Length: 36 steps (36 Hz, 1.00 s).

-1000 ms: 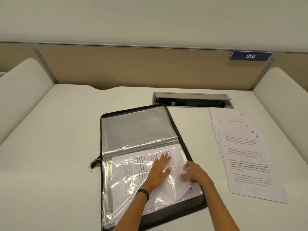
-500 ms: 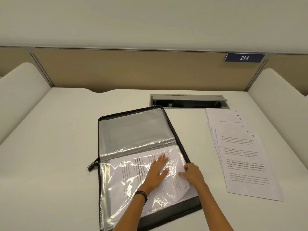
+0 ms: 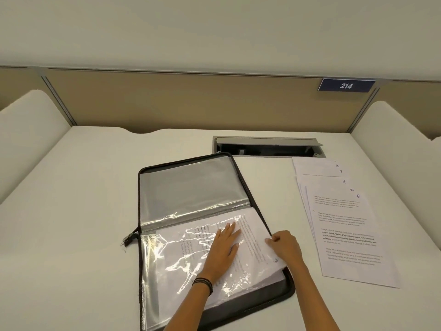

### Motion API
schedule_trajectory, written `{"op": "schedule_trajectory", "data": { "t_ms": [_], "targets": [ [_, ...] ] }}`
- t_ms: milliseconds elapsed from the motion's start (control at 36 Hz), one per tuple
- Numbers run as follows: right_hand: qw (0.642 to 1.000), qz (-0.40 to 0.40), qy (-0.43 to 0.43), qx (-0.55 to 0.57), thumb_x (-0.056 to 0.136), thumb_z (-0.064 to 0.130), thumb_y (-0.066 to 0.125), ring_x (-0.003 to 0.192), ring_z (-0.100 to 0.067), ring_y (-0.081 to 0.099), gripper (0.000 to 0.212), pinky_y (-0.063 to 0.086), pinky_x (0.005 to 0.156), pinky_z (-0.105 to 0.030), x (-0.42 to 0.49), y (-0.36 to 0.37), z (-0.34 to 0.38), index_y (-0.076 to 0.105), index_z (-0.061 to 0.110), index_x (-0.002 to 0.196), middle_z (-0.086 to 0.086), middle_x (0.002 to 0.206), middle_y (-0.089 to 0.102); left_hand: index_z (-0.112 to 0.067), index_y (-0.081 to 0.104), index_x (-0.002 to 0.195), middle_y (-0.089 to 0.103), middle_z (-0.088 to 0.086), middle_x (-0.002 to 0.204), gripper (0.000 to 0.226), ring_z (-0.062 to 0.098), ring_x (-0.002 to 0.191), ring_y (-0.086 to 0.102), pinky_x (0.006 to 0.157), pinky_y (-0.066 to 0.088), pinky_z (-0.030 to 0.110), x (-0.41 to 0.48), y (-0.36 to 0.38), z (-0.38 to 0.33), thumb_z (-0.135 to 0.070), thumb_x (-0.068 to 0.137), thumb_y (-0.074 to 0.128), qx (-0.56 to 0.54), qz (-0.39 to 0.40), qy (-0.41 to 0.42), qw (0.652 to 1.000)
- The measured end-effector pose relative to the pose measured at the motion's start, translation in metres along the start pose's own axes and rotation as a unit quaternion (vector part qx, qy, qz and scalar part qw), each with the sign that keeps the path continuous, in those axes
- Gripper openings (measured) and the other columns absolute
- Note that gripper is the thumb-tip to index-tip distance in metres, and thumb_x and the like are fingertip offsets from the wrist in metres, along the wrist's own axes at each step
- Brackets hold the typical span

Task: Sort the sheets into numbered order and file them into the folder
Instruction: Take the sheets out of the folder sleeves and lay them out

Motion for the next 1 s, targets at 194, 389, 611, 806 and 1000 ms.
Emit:
{"op": "schedule_trajectory", "data": {
  "t_ms": [194,389,611,806,1000],
  "targets": [
    [0.997,-0.066,0.018,0.040,0.089,0.021,0.062,0.041,-0.011,0.047,0.040,0.033,0.048,-0.022,0.002,-0.024,-0.009,0.042,0.011,0.056,-0.001,0.051,0.045,-0.023,0.023,0.150,0.001,-0.009,0.157,0.084,0.007,0.145,-0.007,0.111,-0.018,0.016,0.000,0.000,-0.003,-0.068,0.084,-0.006,-0.003,0.004,-0.002,1.000],
    [0.975,-0.156,0.037,0.155,0.087,0.023,0.067,0.064,-0.021,0.057,0.021,0.050,0.065,-0.035,0.002,-0.063,-0.027,0.066,0.009,0.071,-0.005,0.070,0.064,-0.025,0.022,0.149,0.002,-0.009,0.157,0.083,0.007,0.146,-0.006,0.112,-0.018,0.017,0.000,0.003,-0.002,-0.070,0.085,-0.008,0.007,-0.003,0.001,1.000],
    [0.970,-0.080,0.041,0.227,0.094,0.029,0.055,0.066,-0.027,0.056,0.040,0.041,0.063,-0.028,-0.001,-0.076,-0.033,0.062,0.000,0.068,-0.014,0.069,0.059,-0.027,0.016,0.147,-0.002,-0.008,0.156,0.083,0.006,0.144,-0.009,0.112,-0.019,0.018,0.000,0.003,-0.008,-0.071,0.083,-0.013,0.038,-0.009,-0.004,0.999],
    [0.961,0.087,0.034,0.259,0.085,0.012,0.068,0.078,-0.017,0.064,0.015,0.055,0.049,-0.024,-0.019,-0.090,-0.034,0.061,0.015,0.098,-0.004,0.088,0.066,-0.022,0.019,0.149,-0.008,-0.008,0.153,0.047,0.013,0.147,-0.005,0.113,-0.017,0.023,0.011,0.004,-0.014,-0.026,0.104,0.032,0.049,-0.024,-0.045,0.997],
    [0.959,-0.010,0.036,0.282,0.083,-0.001,0.067,0.076,-0.016,0.062,0.026,0.054,0.047,-0.022,-0.018,-0.090,-0.047,0.061,0.004,0.107,-0.006,0.090,0.064,-0.023,0.022,0.150,0.003,0.003,0.160,0.048,0.020,0.148,-0.004,0.111,-0.019,0.028,0.027,0.005,-0.022,-0.025,0.103,0.035,0.048,-0.035,-0.089,0.994]
  ]
}}
Point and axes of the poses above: each hand's wrist, its own x-axis towards the middle knuckle, its own y-axis out of the palm, z = x × y, the point moved 2 cm from there along x, towards the middle knuckle
